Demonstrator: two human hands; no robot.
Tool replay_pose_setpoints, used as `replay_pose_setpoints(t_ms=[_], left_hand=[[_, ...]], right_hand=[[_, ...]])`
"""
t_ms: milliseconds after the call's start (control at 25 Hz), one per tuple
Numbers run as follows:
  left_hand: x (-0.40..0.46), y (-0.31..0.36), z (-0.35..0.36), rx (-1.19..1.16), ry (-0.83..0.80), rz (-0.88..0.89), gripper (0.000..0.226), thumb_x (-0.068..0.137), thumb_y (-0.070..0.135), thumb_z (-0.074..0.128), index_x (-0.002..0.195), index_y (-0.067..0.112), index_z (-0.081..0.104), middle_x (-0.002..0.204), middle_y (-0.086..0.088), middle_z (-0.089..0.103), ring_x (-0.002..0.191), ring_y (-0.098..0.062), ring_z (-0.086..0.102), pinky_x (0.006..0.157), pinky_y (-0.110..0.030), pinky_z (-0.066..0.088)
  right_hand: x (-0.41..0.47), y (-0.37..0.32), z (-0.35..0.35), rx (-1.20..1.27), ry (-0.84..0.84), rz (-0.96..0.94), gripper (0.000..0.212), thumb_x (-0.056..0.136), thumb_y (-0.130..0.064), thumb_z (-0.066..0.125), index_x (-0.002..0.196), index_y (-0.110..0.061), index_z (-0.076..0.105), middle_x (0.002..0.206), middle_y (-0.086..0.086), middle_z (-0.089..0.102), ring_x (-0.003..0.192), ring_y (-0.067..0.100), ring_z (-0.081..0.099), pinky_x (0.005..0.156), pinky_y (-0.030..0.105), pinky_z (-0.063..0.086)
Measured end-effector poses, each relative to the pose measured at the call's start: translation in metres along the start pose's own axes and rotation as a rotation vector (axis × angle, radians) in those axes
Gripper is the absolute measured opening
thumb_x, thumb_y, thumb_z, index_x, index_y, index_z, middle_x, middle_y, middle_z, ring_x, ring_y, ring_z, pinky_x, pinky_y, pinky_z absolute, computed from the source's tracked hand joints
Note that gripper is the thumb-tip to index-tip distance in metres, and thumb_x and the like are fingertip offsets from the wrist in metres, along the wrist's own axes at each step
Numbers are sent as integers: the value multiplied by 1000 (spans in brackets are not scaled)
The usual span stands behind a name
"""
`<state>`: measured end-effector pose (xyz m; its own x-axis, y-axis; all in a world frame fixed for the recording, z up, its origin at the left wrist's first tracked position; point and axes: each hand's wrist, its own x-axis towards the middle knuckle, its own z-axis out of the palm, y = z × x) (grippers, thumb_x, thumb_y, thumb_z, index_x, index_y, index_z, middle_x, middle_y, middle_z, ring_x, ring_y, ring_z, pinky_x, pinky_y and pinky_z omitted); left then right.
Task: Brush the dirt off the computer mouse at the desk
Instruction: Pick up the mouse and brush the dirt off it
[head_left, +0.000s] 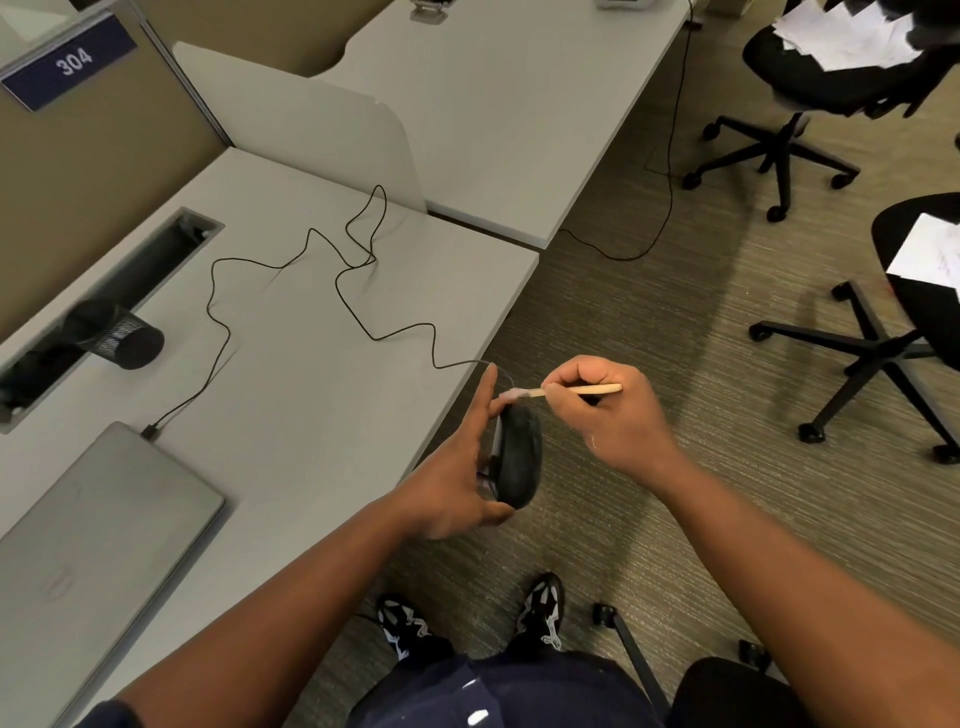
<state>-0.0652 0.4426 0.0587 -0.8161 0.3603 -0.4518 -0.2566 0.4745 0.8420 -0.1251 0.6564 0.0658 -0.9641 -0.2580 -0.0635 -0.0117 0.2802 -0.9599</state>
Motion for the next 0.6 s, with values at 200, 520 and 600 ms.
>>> replay_pose_setpoints(t_ms=[200, 520, 600], left_hand=[[1, -1, -1, -14, 11, 3, 150, 79, -6, 87, 151, 68, -22, 150, 49, 16, 139, -23, 57, 87, -29, 65], [1, -3, -2, -18, 26, 9, 151, 77, -5, 88, 150, 70, -21, 161, 38, 17, 143, -24, 55, 93, -42, 65], [0, -4, -1, -26, 15, 7, 152, 77, -5, 89, 149, 71, -21, 159, 42, 15, 142, -23, 56, 93, -44, 65]], right_hand=[[1, -3, 2, -83, 43, -41, 13, 92, -13, 69, 80, -18, 74, 62, -8, 64, 54, 4, 52, 50, 24, 41], [7, 7, -6, 182, -59, 242, 10, 91, -5, 66, 81, -5, 70, 72, 13, 66, 67, 24, 57, 62, 39, 48], [7, 11, -7, 115, 0, 219, 10, 89, -9, 68, 79, -9, 70, 67, 9, 63, 61, 19, 54, 58, 37, 45]])
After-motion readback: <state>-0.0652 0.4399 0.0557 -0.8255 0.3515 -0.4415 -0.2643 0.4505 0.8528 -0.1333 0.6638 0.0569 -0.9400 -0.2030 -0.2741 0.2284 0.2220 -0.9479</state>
